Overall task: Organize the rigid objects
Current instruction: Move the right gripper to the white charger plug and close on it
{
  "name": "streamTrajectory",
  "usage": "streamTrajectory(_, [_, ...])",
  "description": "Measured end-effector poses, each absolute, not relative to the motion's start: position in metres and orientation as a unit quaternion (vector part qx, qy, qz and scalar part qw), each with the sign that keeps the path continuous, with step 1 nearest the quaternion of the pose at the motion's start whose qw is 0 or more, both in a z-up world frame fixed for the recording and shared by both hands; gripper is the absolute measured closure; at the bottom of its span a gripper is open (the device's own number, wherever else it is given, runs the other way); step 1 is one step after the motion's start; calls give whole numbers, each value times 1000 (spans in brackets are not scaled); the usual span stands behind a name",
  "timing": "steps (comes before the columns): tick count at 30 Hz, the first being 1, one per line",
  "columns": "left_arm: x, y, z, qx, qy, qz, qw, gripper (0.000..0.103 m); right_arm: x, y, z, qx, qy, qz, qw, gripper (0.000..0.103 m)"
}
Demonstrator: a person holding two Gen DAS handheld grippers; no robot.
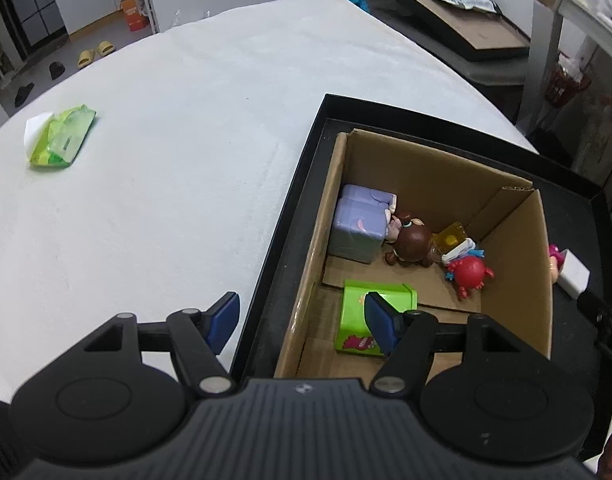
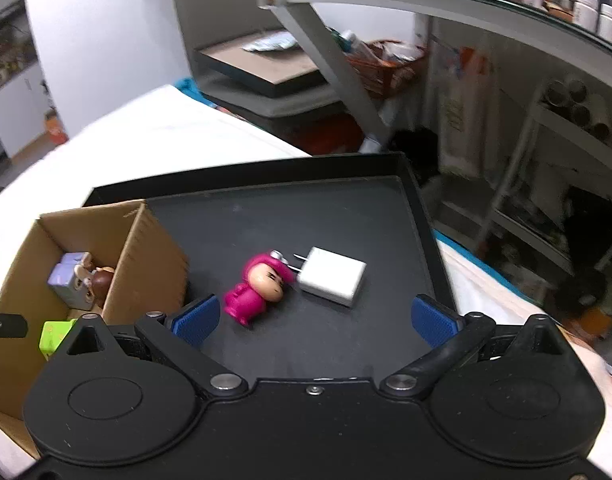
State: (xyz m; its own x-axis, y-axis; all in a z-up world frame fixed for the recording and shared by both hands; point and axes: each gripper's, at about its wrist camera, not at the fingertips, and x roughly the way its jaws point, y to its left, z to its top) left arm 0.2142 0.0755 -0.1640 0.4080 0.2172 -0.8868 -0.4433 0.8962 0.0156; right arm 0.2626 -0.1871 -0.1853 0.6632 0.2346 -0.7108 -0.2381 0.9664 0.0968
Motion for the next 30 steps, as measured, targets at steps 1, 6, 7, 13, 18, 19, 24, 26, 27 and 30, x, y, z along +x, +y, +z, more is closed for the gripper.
streamTrajectory(1, [216, 75, -164, -108, 506, 200, 832, 36, 265, -187, -189, -4, 389, 128, 912, 0])
streamTrajectory(6, [229, 75, -163, -103, 504, 215, 830, 36, 281, -190, -196, 3, 375, 109, 921, 0])
streamTrajectory(7, [231, 74, -163, -100, 505, 216, 830, 36, 284, -193, -197, 11, 375, 107, 921, 1])
streamTrajectory(13, [244, 65, -168, -74, 518, 206, 827, 36, 299, -203, -212, 36, 388, 91, 916, 5])
streamTrajectory(18, [253, 59, -175, -62, 529, 201, 822, 36, 311, -207, -222, 66, 407, 86, 907, 11])
streamTrajectory(19, [254, 58, -175, -59, 530, 199, 822, 36, 314, -207, -223, 70, 409, 86, 906, 11])
streamTrajectory(24, [258, 55, -174, -48, 532, 195, 823, 36, 329, -204, -228, 83, 417, 83, 901, 11])
streamTrajectory(26, [258, 56, -175, -46, 533, 196, 822, 36, 333, -204, -230, 88, 421, 80, 899, 11])
streamTrajectory(27, [258, 56, -175, -46, 534, 197, 821, 36, 335, -203, -232, 88, 423, 78, 898, 11])
streamTrajectory(30, [259, 56, -175, -44, 535, 196, 820, 36, 342, -198, -238, 79, 433, 71, 895, 11])
